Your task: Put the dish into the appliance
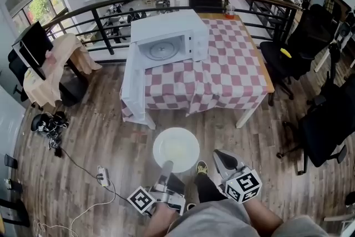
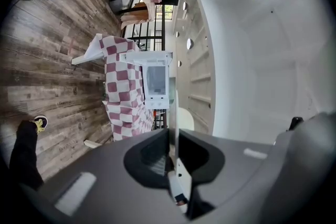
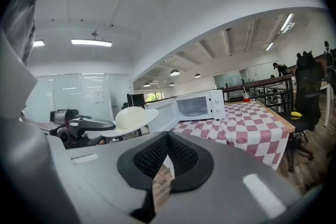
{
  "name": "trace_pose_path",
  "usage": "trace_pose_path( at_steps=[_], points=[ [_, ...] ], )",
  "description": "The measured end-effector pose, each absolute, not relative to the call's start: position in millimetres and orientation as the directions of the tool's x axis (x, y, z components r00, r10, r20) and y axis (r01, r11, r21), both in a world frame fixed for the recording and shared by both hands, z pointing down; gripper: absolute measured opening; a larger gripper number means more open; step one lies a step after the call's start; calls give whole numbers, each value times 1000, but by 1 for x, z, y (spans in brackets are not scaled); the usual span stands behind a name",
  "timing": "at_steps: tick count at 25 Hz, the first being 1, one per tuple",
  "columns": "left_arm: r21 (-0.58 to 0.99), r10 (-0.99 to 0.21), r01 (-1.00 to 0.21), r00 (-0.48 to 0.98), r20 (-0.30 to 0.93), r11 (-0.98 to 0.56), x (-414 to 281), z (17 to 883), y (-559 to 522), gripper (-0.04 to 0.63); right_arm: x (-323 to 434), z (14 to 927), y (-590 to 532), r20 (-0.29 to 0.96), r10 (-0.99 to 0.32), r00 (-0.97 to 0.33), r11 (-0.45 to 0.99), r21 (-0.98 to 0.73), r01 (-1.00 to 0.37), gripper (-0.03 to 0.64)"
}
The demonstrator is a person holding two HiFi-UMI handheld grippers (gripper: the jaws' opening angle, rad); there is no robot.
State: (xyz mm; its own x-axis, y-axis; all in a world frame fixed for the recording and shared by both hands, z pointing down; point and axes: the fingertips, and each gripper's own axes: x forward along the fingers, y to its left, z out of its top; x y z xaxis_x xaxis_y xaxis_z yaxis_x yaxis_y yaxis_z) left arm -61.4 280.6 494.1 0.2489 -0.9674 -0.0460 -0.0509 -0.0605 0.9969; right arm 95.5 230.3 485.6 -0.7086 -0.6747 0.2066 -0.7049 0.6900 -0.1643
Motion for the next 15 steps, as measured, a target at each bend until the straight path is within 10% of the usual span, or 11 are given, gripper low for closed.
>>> trace_pose_path(
  at_steps=[15],
  points=[
    [998,-958,-54,285,-23,-39,-66,496,173,35,77,489,114,222,-674,-705,681,-184,-709,-2]
  ],
)
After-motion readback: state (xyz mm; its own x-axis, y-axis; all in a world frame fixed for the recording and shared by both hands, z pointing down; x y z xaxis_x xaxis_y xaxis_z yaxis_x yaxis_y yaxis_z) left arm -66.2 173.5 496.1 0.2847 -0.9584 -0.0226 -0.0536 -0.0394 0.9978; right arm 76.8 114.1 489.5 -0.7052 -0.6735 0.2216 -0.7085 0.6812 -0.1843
